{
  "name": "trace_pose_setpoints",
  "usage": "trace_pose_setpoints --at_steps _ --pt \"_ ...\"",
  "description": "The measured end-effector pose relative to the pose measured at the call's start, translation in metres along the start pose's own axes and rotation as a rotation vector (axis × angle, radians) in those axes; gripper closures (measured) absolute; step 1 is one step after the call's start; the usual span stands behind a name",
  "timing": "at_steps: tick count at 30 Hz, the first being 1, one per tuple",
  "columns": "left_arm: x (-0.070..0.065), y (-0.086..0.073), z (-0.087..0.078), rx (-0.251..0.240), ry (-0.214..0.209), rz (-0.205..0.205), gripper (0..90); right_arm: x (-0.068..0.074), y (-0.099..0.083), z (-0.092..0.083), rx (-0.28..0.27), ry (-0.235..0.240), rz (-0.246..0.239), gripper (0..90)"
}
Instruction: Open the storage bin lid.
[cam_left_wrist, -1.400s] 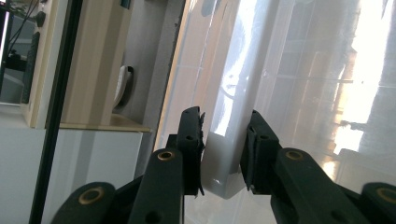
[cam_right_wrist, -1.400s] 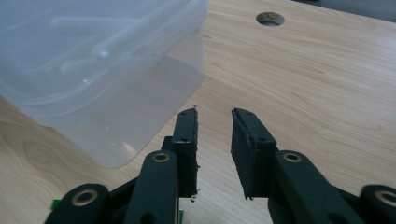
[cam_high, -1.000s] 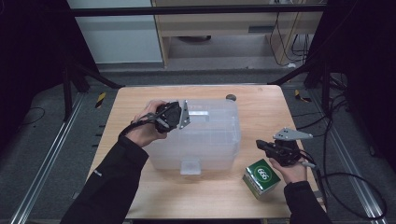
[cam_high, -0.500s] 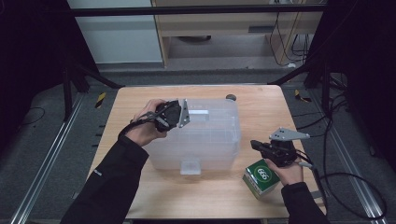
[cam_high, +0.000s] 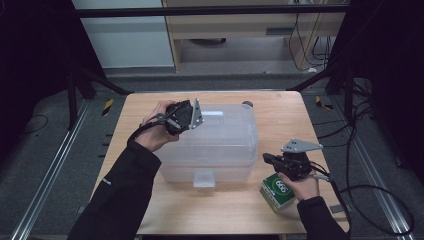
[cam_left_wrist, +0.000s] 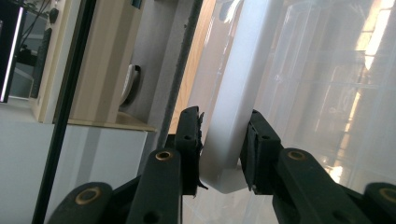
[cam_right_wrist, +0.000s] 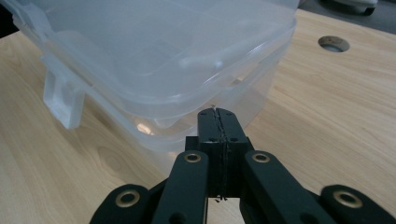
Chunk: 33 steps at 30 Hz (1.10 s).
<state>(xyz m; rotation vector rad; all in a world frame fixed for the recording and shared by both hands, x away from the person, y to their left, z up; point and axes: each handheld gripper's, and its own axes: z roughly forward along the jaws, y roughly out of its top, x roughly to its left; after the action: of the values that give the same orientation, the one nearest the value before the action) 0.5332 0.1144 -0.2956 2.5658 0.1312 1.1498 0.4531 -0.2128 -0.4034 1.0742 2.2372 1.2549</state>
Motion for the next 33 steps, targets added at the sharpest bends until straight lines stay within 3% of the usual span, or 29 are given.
trace_pose_setpoints --at_steps 5,6,16,21,33 --pt "0.005 0.0 0.001 0.001 0.002 -0.014 69.7 0.003 0.0 0.002 0.0 0.011 -0.005 90.0" --pt "0.006 0.0 0.002 -0.005 0.004 -0.035 69.6 0.004 -0.001 0.003 0.002 0.011 -0.005 90.0" --pt "0.016 0.002 0.007 -0.006 0.036 -0.095 68.3 0.007 -0.002 0.006 0.0 0.027 -0.008 90.0" --pt "0.02 0.001 0.009 -0.018 0.044 -0.132 67.4 0.008 -0.002 0.007 -0.031 0.04 0.001 90.0" --pt "0.02 0.0 0.009 -0.021 0.035 -0.137 65.5 0.007 0.002 0.01 -0.105 0.072 0.037 89.9"
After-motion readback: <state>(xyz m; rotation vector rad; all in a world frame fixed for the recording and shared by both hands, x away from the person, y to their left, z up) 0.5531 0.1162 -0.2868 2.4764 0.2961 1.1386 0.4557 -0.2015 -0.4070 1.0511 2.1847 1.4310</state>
